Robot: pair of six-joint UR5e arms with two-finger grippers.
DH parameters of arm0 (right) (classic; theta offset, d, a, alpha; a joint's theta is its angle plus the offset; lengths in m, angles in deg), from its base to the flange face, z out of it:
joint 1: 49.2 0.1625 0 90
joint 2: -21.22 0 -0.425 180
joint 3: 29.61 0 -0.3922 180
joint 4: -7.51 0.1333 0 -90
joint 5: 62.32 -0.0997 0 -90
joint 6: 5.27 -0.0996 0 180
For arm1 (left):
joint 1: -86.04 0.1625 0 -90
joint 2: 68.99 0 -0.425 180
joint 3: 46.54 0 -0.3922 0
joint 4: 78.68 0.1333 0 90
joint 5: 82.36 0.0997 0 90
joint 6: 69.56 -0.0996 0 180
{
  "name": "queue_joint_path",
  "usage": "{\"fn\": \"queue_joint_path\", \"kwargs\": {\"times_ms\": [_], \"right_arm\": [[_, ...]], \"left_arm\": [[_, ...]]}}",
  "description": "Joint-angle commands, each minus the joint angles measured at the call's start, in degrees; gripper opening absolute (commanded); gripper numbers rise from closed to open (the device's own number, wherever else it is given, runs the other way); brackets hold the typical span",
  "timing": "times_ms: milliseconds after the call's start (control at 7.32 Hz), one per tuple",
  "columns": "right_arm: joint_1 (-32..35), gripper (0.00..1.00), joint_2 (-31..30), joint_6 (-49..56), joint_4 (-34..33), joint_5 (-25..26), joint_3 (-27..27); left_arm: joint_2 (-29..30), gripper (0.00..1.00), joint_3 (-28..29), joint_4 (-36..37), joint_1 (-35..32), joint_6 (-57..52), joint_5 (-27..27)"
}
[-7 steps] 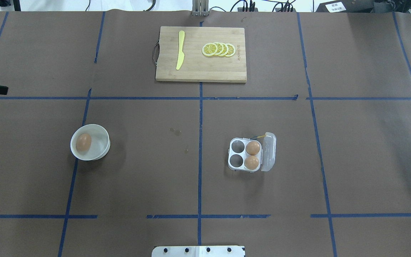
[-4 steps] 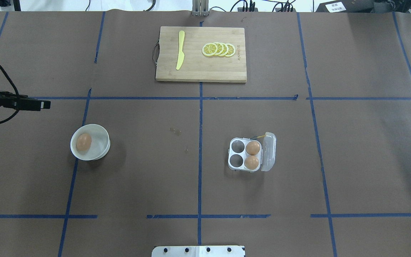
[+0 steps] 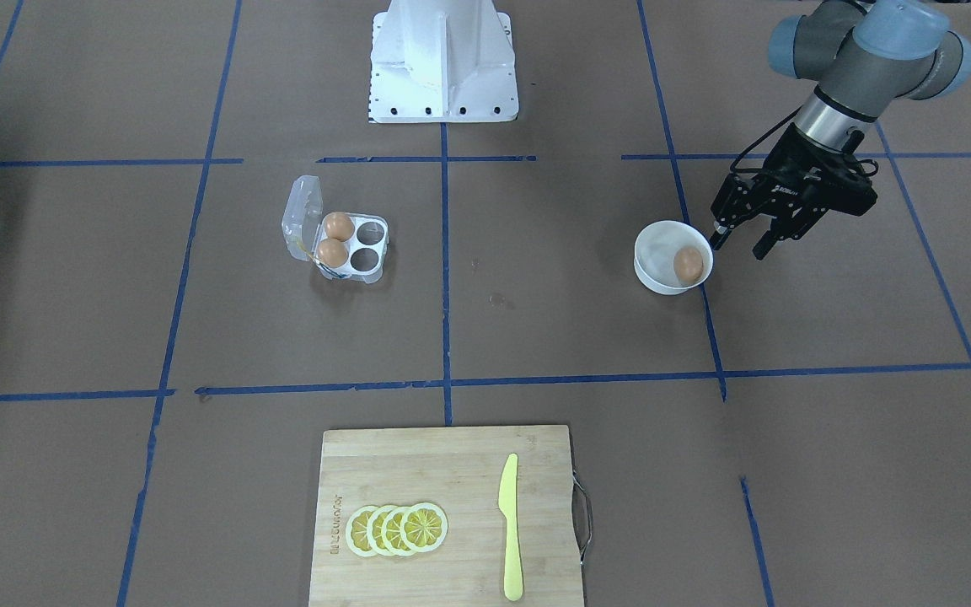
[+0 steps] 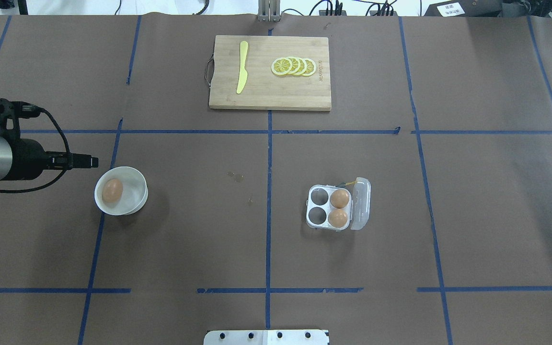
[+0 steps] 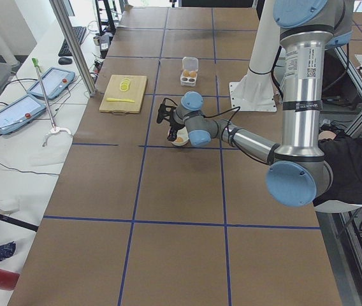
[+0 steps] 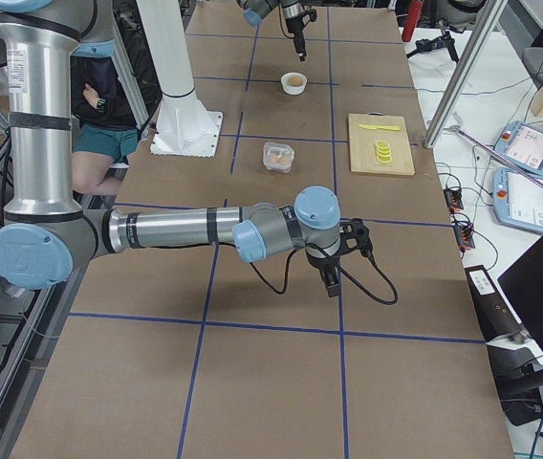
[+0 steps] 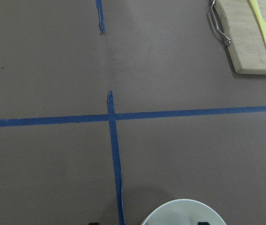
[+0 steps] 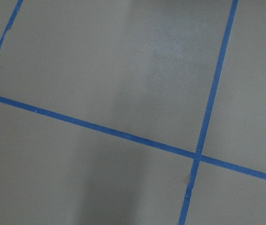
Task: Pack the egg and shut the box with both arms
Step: 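Move the left gripper over the white bowl toward the brown egg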
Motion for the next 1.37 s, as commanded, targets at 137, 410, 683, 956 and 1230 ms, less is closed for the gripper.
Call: {"fn": "queue_joint_path", "kwargs": {"times_ms": [137,410,683,956,1230], "right_arm": [[0.0,1.0,-0.2,0.0,0.0,0.0,0.0],[0.0,1.0,-0.3,0.0,0.0,0.0,0.1],[0.0,1.0,-0.3,0.1,0.0,0.1,0.2],[0.0,1.0,-0.3,0.1,0.0,0.1,0.2],[0.0,1.0,-0.4,0.2,0.0,0.1,0.3]], "left_arm": [[5.9,0.74,1.7,8.8,5.1,0.7,4.6],[6.1,0.75,2.7,9.1,6.0,0.2,4.7],[5.9,0.75,3.0,9.1,6.8,-0.4,4.7],[5.8,0.75,3.1,9.1,8.2,-0.7,4.7],[5.5,0.75,3.0,9.1,8.4,-0.7,4.7]]}}
